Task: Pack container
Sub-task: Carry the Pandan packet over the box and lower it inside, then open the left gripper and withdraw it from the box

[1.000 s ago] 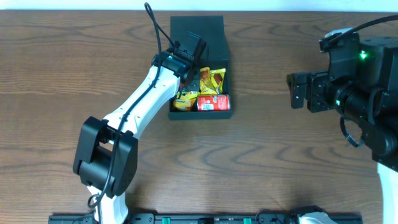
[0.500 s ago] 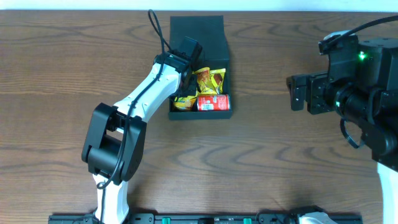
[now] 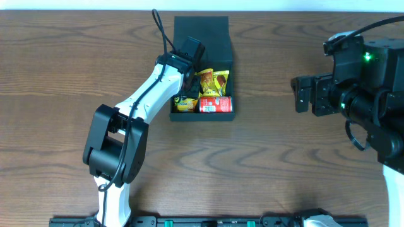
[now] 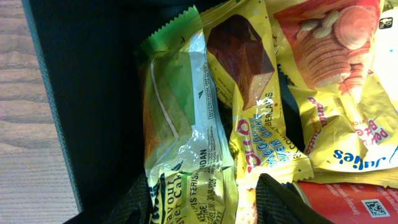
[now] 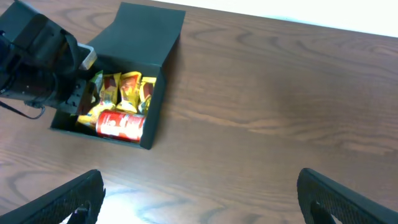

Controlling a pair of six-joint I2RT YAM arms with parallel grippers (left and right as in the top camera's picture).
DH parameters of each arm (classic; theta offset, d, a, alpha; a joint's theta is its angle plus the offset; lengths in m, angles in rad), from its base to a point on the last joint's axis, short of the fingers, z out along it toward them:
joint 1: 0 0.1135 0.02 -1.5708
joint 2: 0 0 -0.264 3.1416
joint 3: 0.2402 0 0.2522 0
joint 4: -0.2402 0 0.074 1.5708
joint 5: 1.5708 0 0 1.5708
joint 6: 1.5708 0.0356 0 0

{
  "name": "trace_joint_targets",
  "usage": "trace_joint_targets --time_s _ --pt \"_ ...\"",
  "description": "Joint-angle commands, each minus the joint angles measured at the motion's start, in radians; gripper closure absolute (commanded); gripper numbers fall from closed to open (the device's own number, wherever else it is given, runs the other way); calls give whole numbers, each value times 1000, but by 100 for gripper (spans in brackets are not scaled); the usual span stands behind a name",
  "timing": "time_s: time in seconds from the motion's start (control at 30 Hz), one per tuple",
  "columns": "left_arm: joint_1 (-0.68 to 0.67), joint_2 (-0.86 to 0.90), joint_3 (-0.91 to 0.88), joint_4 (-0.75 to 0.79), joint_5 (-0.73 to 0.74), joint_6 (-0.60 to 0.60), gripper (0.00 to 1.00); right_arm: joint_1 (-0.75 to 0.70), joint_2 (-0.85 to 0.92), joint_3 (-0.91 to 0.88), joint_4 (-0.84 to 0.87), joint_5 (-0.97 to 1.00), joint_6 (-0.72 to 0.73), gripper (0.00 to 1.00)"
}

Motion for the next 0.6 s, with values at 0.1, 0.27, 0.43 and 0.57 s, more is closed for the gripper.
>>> trace_joint_targets --time_s 0.1,0.27,0.43,0.57 --pt "-11 -13 154 -85 -10 14 47 -3 -3 -1 0 9 -15 1" --pt "-51 -13 256 -138 8 5 81 -3 -2 -1 0 9 -15 1" --pt "-77 -4 203 -130 -13 -100 94 -3 -3 -1 -1 9 -15 1" --pt "-62 -2 125 -118 -33 -141 94 -3 -2 -1 -1 9 -15 1"
